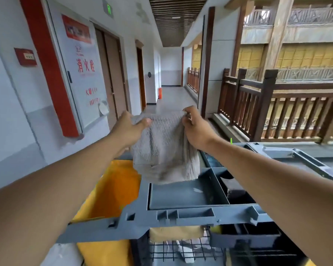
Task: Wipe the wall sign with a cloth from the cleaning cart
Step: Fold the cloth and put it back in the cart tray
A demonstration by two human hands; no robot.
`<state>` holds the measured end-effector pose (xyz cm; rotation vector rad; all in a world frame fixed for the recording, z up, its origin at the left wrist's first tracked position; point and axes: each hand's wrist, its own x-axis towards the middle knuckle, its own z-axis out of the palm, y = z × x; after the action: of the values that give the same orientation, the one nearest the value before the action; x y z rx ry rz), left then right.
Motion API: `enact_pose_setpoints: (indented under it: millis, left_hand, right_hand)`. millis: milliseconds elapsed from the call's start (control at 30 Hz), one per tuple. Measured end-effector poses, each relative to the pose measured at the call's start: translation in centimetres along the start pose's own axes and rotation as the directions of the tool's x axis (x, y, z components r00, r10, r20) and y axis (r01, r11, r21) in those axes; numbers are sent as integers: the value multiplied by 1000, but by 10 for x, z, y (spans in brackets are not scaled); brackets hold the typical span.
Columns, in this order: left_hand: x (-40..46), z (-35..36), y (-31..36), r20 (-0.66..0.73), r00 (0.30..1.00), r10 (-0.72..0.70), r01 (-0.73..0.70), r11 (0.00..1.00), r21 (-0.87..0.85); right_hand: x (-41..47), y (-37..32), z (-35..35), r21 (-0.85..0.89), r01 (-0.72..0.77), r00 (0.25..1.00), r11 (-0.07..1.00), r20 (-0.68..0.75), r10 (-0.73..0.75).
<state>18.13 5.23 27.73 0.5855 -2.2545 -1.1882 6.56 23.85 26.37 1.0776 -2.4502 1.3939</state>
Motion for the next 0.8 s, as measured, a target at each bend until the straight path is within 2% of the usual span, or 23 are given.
enact_pose_setpoints:
  millis: [200, 300, 400, 500, 600, 800]
  left_hand:
    - [32, 117, -52, 232, 957, -177, 184, 983, -10]
    - [34, 154, -72, 232, 944, -235, 252, 967, -44]
    - [36, 194, -103, 258, 886, -385, 412, 909, -59]
    - [41, 215, -127, 285, 803, -524, 564, 822, -77]
    - [52, 223, -149, 330, 734, -593, 647, 758, -78]
    - [61, 238, -187, 347, 667, -659, 738, 649, -186]
  right_hand:
    - [-6, 124, 16, -18, -203, 978, 979, -50, 202]
    - [-11, 164, 28, 28, -254, 963, 967, -85, 255]
    - [-11, 210, 47, 73, -311, 950, 948, -18, 313]
    - [-7, 243, 64, 86, -371, 928, 925, 57, 367]
    - [3, 265, 81, 84, -436, 898, 896, 106, 427]
    - [20, 295, 111, 27, -511, 855, 859, 117, 505]
